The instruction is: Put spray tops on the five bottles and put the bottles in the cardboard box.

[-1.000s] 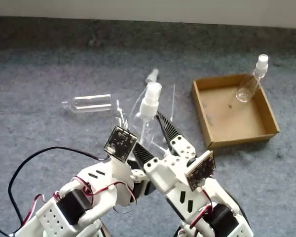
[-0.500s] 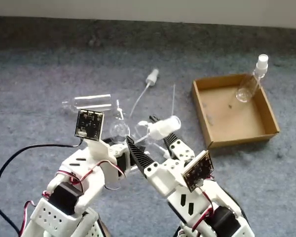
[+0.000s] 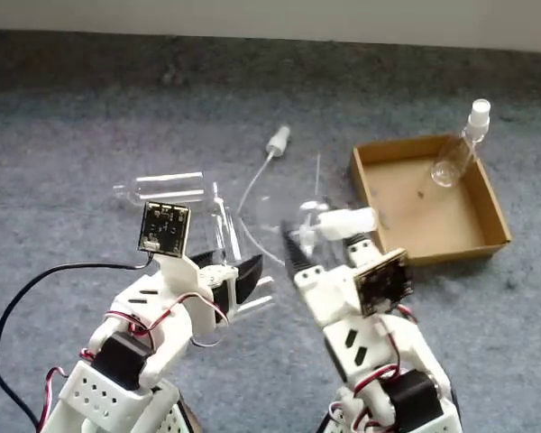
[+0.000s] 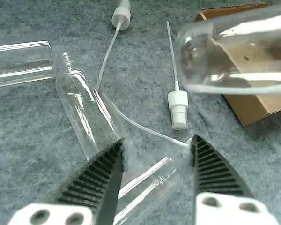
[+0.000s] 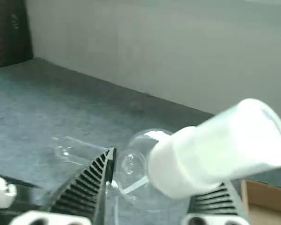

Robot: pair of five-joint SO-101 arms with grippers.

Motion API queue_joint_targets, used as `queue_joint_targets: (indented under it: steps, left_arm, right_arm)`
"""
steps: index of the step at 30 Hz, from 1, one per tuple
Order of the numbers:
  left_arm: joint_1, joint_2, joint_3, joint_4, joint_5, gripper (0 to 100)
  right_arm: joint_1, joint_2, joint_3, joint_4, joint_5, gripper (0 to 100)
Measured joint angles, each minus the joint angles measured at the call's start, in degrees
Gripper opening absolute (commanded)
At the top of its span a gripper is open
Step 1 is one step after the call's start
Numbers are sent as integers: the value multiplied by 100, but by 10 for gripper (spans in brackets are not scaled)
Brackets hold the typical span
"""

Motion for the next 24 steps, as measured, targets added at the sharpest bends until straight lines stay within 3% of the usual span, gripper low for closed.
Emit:
queue_joint_targets:
  steps: [3,7,11,19,24]
  left_arm:
    - [0,0,0,-9,0,143]
    - [0,0,0,-9,0,0]
    - [0,0,0,-141,0,59]
    - [0,0,0,-246,0,59]
    - [0,-9,167,-281,0,62]
  right_arm:
    - [580,0,0,0,501,120]
    - [1090,97,-35,0,844,119]
    - [1758,1002,-589,0,870,119]
    - [2541,3429,-1908,-26,932,119]
    - [2831,4747,-2268,-932,932,119]
